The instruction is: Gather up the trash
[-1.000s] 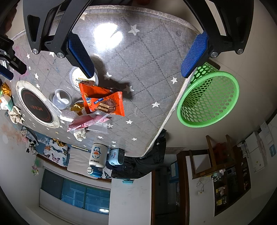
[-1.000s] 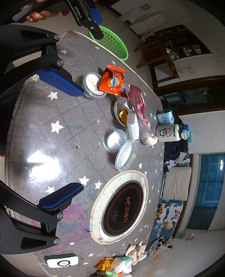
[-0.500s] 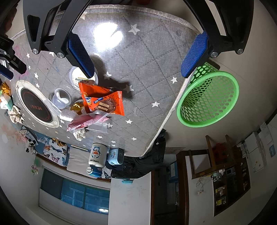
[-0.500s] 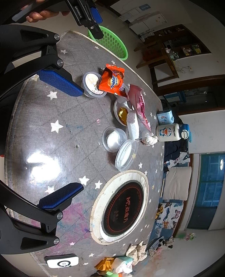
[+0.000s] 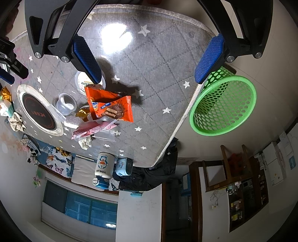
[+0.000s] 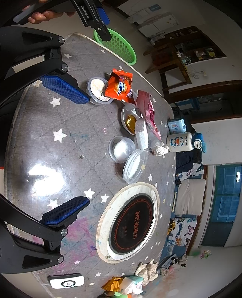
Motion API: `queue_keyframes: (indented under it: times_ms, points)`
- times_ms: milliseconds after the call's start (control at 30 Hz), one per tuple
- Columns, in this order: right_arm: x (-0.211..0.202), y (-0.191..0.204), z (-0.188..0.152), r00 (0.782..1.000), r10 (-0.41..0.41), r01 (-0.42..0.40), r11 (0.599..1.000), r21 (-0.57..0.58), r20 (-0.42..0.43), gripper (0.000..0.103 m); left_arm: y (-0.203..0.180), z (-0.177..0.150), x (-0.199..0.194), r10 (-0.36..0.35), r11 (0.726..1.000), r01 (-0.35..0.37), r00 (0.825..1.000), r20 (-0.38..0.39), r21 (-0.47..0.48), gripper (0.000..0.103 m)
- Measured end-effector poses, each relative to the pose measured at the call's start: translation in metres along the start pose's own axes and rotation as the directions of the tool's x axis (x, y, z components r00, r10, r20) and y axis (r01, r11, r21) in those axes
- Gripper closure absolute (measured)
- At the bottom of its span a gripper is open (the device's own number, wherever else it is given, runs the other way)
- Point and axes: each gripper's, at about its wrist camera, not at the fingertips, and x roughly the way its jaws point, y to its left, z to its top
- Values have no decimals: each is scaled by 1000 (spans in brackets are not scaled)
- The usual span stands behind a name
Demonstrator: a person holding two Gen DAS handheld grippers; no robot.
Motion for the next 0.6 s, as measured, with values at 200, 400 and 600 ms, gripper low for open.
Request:
queue_keyframes:
  times_ms: [200, 400, 600]
  points:
    - [0, 0, 0, 1000, 1, -1, 1000, -1, 0, 5, -1, 1, -1, -2, 1000, 2, 1000, 1, -1, 6]
    - [-1, -1, 1, 1000, 3, -3, 1000, -3, 1, 5, -1, 1, -1, 0, 1000, 0, 1000, -2, 0, 6]
    - [1, 0, 2, 1000, 4, -4, 1000, -3, 0, 5, -1, 1, -1, 3, 1000, -3, 1000, 0, 1, 6]
